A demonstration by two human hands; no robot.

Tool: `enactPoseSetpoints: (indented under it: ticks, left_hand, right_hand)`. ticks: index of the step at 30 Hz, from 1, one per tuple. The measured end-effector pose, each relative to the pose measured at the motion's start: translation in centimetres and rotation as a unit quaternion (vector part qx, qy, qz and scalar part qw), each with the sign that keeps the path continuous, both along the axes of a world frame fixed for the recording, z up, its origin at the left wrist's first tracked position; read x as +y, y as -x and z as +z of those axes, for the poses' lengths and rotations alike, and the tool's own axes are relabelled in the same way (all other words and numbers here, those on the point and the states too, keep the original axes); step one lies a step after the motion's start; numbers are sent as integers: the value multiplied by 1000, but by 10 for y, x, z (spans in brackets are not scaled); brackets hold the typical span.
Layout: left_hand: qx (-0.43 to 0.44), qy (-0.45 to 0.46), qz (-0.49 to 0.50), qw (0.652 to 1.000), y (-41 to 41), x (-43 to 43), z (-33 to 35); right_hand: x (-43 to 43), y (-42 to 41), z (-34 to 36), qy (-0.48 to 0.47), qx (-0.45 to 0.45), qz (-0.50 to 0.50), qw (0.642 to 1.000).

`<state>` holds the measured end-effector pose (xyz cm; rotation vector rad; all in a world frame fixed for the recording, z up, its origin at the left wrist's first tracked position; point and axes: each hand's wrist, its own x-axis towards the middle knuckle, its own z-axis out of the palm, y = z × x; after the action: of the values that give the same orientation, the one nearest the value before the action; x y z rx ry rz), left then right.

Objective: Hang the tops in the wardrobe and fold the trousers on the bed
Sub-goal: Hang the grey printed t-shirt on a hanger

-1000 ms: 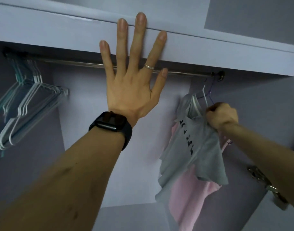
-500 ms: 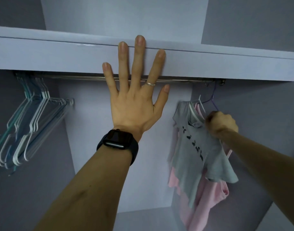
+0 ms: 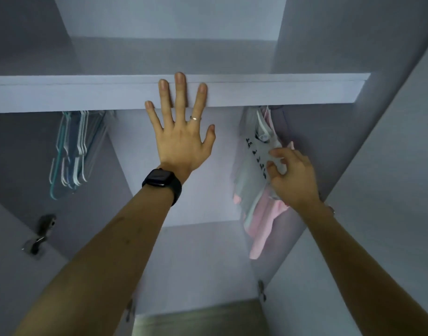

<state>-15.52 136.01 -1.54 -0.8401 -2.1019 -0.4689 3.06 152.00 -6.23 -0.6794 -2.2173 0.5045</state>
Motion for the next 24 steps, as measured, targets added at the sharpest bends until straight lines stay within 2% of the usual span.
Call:
enactPoseSetpoints:
  ticks: [3,6,8,11,14,18,21,24]
  left_hand:
    - [-69,23,-41,997,-32,-21,-8]
    - [-134,0,-123,983,-69,-50,-55]
    - [-214,9,-159,964,-103,-66,-96]
    - [-308,72,-208,926,-151,-82,-159]
    - [-363,138,-259,884,-178,-83,-207]
    - [-411,256,-350,802,-203,-64,-235]
    - [-391,304,-435,752,-215,-47,-245]
    - [-345,366,-517,692,-240,-25,-251]
  right_hand:
    - [-40,-52,-15,5,19,17,1000]
    - [-76,-96,-40,-12,11,17,1000]
    - [-95,-125,-60,20,-25,7,999]
    - [-117,-163,-96,73,-69,-22,995]
    - [-132,-192,-129,110,-102,-83,985]
    - [-161,-234,-169,156,-152,-192,957]
    - [-193,-265,-185,190,-155,-270,931]
    - [-233,-300,-192,210,-148,-390,884]
